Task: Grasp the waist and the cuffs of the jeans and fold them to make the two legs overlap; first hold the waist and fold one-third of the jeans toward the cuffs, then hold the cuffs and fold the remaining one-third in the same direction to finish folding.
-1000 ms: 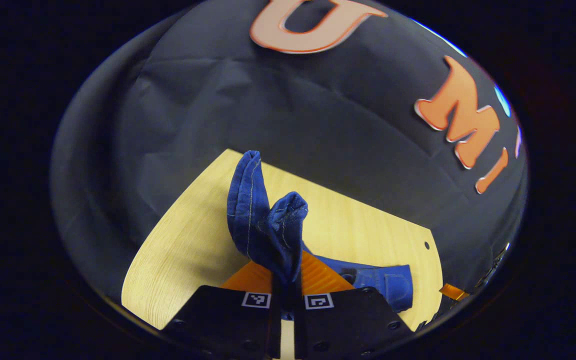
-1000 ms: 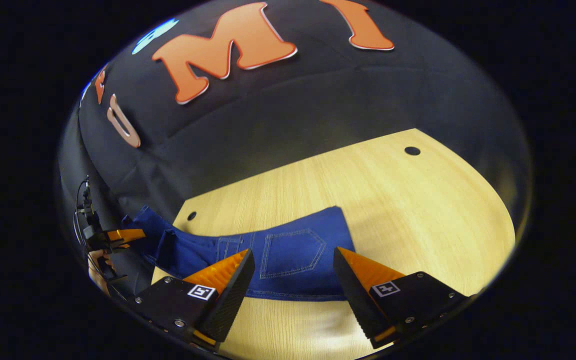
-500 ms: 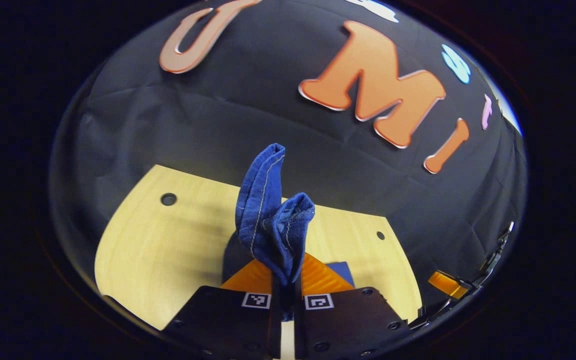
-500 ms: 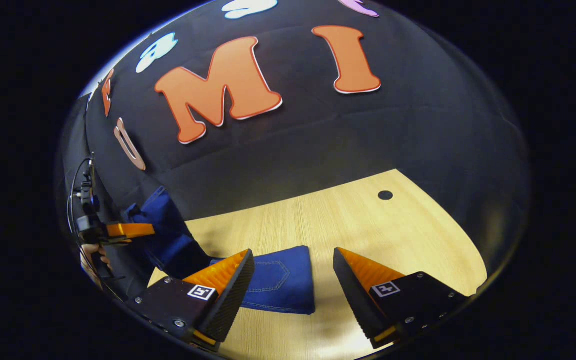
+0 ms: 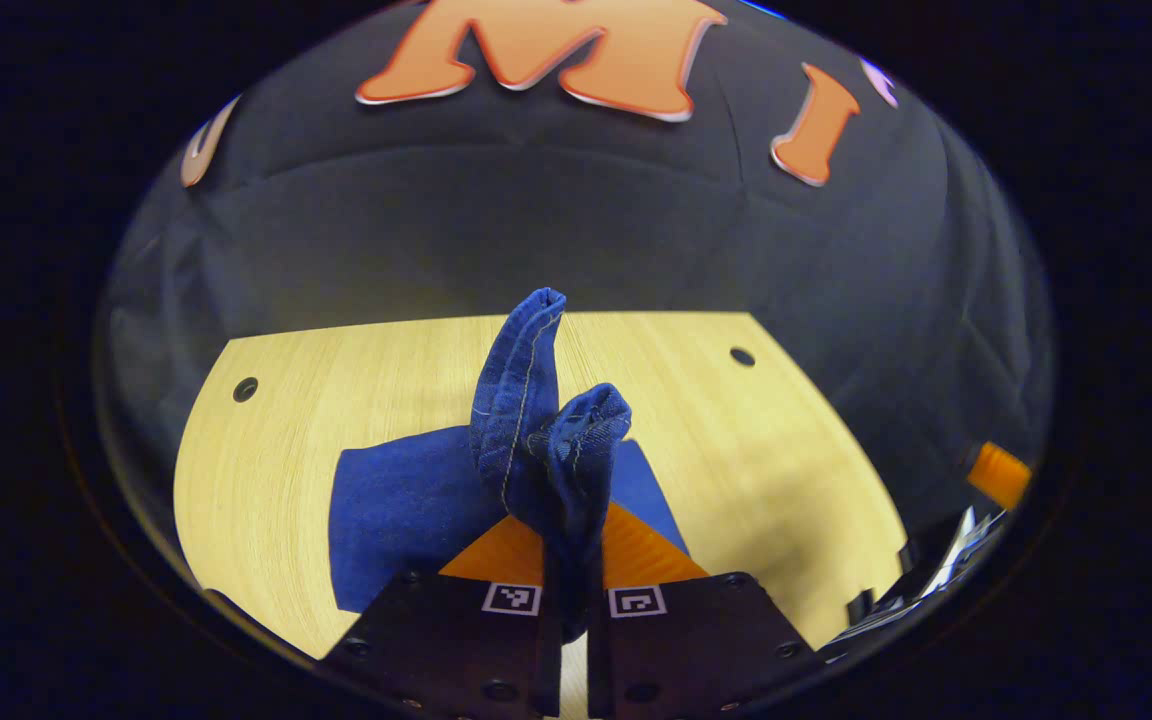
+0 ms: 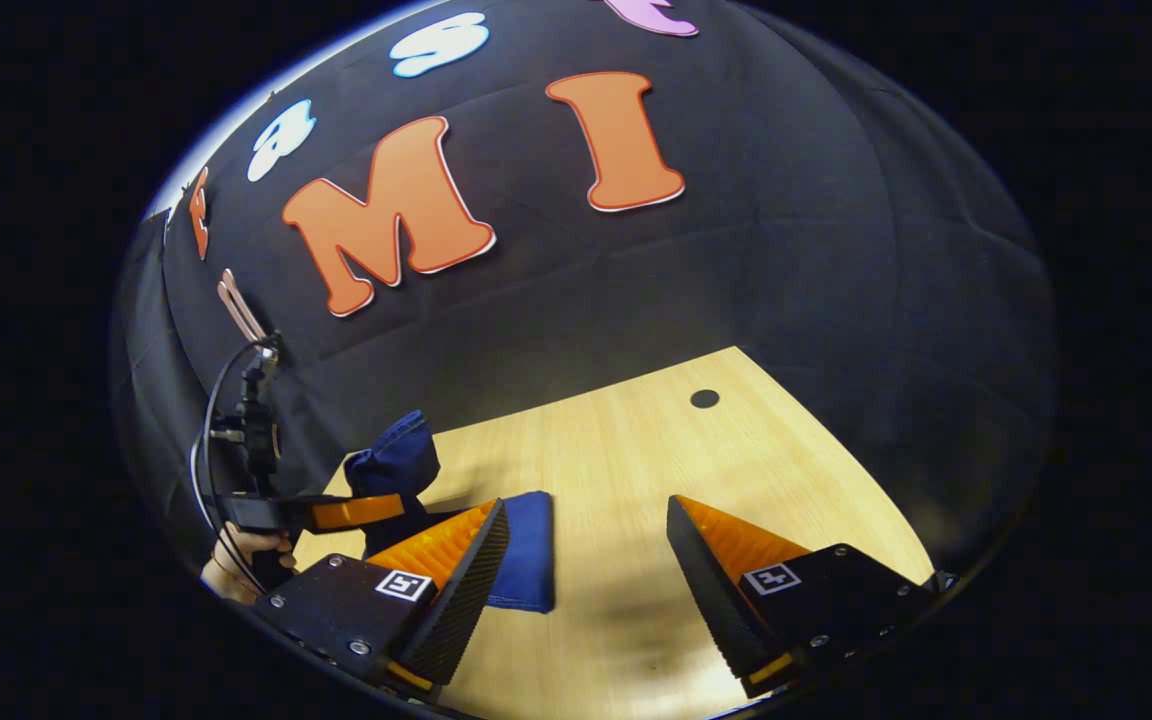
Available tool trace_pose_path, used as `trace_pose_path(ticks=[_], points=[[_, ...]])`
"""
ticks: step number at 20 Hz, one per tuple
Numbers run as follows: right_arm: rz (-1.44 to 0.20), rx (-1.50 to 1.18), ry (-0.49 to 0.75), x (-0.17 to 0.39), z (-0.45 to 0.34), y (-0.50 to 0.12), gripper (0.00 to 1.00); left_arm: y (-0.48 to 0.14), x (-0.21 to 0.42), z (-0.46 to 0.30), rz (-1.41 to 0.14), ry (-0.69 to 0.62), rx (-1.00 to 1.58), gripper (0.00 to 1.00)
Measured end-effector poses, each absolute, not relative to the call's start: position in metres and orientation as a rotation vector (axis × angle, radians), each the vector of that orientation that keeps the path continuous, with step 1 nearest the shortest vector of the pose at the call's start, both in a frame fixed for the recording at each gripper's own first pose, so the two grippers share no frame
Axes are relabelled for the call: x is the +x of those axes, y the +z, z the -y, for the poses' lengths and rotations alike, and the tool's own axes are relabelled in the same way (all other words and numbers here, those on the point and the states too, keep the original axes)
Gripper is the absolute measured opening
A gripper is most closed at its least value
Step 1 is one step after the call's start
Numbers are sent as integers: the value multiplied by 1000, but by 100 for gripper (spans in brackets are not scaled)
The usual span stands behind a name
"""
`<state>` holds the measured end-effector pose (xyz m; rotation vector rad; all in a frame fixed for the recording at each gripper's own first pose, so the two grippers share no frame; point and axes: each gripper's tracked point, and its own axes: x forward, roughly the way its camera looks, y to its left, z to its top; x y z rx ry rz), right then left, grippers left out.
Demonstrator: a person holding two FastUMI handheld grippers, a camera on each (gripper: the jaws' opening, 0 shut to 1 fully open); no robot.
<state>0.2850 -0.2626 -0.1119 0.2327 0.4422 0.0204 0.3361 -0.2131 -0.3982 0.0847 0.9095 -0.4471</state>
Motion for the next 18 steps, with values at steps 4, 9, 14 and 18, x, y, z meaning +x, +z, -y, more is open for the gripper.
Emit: trace_pose_path(ticks=[4,9,14,18], points=[[-451,244,11,277,284,-120,98,-444,317,233,-920,-387,255,10],[-465,230,15,268,300,-128,98,-492,303,240,-991,-332,378,11],[-476,212,24,266,308,-134,98,-504,277,278,-1049,-437,267,79],[-497,207,52,267,299,-137,98,-474,268,281,-995,-463,172,99]])
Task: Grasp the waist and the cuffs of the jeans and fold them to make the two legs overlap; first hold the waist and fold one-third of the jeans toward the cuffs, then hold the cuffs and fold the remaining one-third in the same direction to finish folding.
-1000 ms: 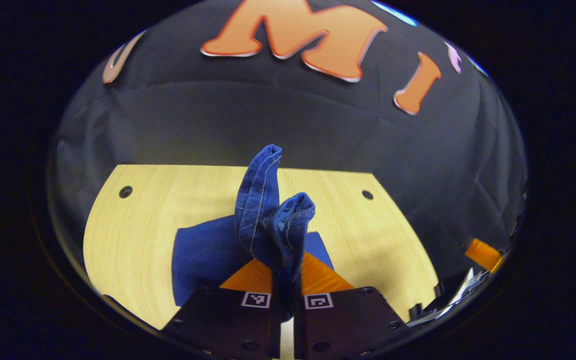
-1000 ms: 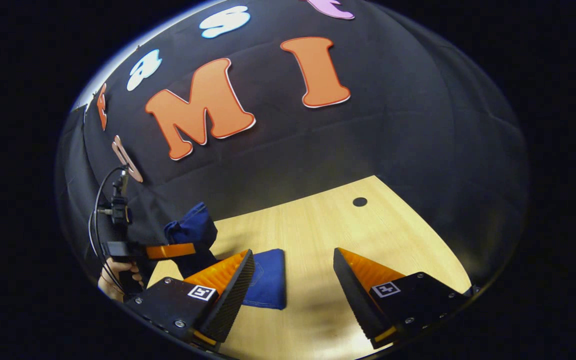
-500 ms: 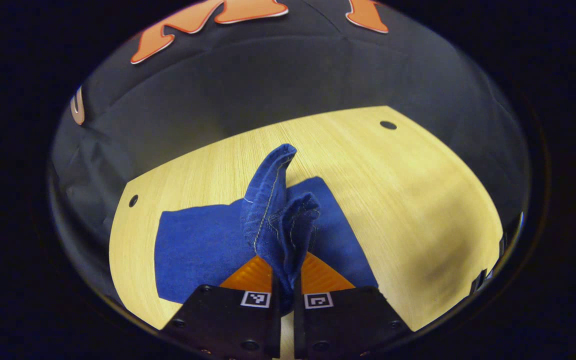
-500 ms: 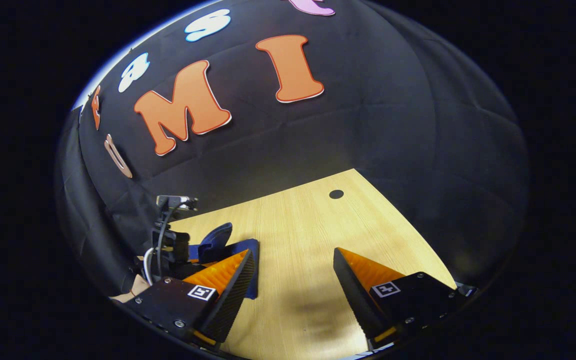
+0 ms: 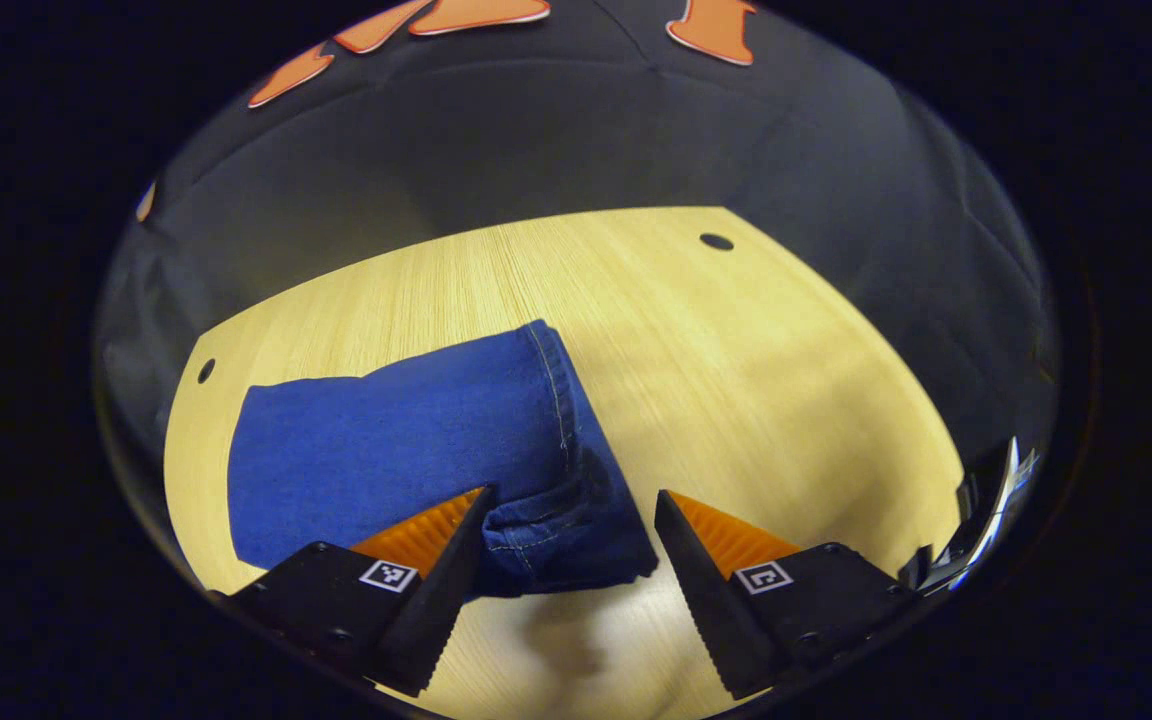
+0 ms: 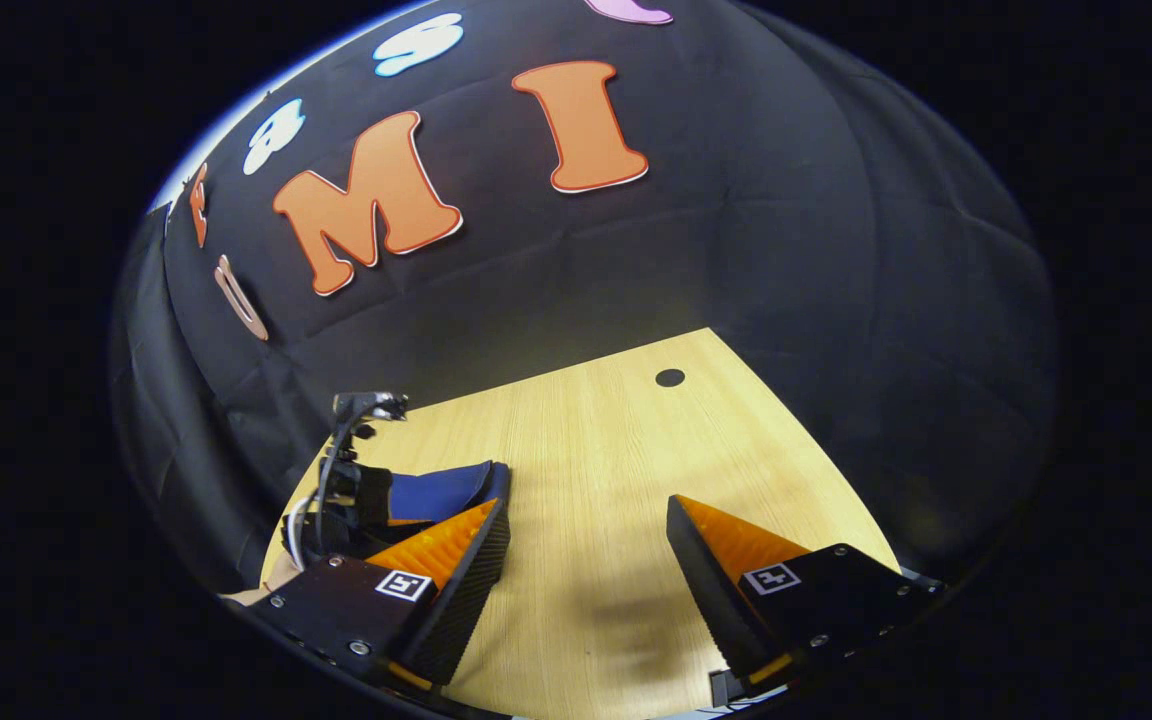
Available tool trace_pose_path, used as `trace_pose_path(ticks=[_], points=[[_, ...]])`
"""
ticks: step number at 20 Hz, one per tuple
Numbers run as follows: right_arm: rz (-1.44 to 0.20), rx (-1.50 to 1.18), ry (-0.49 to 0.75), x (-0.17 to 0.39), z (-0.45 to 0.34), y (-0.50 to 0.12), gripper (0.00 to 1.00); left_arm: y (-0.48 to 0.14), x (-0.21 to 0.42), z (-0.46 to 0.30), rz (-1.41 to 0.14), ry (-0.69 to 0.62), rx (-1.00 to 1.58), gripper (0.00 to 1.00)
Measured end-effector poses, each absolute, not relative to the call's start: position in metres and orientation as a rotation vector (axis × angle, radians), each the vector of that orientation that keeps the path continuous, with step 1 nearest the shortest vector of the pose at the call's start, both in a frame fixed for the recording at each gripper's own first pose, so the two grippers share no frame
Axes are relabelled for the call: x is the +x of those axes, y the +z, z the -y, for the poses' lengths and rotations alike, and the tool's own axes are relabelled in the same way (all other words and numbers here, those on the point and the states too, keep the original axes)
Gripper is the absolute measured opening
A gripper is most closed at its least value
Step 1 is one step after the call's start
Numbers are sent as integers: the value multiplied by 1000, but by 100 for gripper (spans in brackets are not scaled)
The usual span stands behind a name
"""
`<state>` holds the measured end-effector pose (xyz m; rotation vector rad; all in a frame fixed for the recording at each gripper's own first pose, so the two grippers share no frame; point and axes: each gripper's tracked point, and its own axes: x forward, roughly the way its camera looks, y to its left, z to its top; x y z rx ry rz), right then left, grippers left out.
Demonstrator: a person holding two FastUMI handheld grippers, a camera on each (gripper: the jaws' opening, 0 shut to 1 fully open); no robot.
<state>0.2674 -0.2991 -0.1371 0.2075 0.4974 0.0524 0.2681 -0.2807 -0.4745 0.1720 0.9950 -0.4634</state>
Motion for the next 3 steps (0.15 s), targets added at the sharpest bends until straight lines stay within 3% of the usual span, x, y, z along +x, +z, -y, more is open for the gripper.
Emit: trace_pose_path(ticks=[3], points=[[-500,189,71,273,284,-129,98,-434,270,268,-950,-441,85,99]])
